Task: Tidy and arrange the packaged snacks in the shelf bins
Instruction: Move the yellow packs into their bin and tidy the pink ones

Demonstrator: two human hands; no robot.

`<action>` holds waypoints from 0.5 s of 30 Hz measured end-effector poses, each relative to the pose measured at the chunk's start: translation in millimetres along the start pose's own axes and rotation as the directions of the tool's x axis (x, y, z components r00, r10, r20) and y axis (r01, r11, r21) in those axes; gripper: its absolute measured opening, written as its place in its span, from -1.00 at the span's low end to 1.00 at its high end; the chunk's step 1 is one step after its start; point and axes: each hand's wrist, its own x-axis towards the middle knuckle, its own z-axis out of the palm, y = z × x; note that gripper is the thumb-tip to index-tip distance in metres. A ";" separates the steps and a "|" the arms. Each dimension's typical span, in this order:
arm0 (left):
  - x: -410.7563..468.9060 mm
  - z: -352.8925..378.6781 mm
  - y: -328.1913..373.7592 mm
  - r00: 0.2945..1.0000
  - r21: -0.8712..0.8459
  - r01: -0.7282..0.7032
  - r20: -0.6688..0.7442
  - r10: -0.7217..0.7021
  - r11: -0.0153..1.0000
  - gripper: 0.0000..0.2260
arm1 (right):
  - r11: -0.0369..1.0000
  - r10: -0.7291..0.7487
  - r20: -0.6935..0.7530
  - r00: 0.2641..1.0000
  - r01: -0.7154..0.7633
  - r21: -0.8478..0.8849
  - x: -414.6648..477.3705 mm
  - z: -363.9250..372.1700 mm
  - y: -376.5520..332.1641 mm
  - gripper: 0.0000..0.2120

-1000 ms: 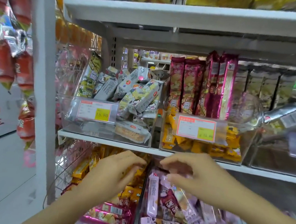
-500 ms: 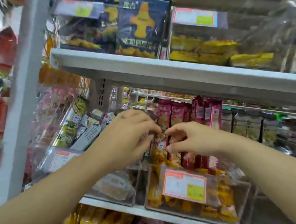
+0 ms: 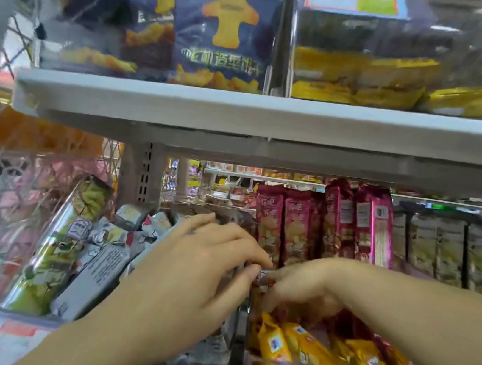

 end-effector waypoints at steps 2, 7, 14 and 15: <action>-0.2 0.2 0.4 1.000 0.003 0.000 0.007 0.000 1.000 -0.78 | 0.990 -0.040 0.046 0.998 0.033 0.134 8.4 0.7 4.3 -0.61; -0.6 0.4 0.8 1.000 -0.019 0.016 0.013 -0.015 1.000 -0.77 | 0.935 -0.100 0.048 0.994 0.077 0.347 9.3 1.5 10.0 -0.85; -0.8 -0.7 3.3 0.999 -0.003 0.030 0.045 -0.030 1.000 -0.75 | 0.878 -0.099 -0.079 0.992 0.125 0.463 -4.2 2.8 8.3 -0.92; -0.8 -0.9 3.6 0.998 0.000 0.032 0.048 -0.032 0.999 -0.75 | 0.882 -0.092 -0.086 0.992 0.121 0.456 -4.9 3.5 7.9 -0.92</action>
